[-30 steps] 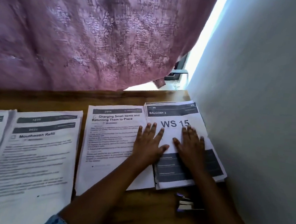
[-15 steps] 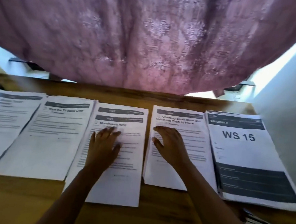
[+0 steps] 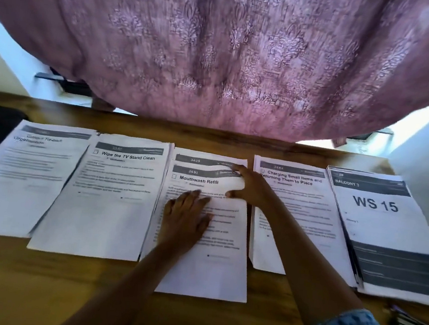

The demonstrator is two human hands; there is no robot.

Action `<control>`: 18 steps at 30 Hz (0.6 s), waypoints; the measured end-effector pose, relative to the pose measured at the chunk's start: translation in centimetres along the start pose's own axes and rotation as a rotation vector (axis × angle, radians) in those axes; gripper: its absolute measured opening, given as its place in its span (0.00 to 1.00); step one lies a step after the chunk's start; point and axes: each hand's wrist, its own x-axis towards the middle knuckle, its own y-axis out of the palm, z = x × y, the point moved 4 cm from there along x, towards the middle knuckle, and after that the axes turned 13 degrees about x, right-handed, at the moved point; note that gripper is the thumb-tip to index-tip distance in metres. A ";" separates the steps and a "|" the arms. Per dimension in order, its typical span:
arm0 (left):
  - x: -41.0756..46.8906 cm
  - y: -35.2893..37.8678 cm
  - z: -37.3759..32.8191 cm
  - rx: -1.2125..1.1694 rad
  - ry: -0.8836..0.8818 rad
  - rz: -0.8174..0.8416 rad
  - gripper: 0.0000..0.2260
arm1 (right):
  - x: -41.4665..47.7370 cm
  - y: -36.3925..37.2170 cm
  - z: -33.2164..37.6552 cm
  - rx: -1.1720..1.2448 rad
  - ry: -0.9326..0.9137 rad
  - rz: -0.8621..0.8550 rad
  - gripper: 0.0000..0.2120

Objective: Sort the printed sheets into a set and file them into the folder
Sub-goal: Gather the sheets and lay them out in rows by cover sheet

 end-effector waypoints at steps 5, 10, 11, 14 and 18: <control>-0.1 0.0 0.3 -0.087 -0.005 -0.038 0.23 | -3.1 0.9 0.3 0.351 0.047 -0.191 0.36; -0.1 -1.4 1.9 -0.592 -0.109 -0.083 0.28 | -6.0 1.7 0.0 0.660 0.066 -0.376 0.31; -0.2 -2.0 2.6 -0.676 -0.154 -0.117 0.30 | -6.6 1.4 0.2 0.703 0.057 -0.391 0.28; -0.8 -4.6 4.5 -0.902 -0.254 -0.183 0.35 | -7.9 0.2 1.1 0.774 0.019 -0.444 0.17; -2.1 -7.3 7.8 -1.095 -0.381 -0.070 0.21 | -8.2 0.0 2.6 0.955 -0.017 -0.466 0.10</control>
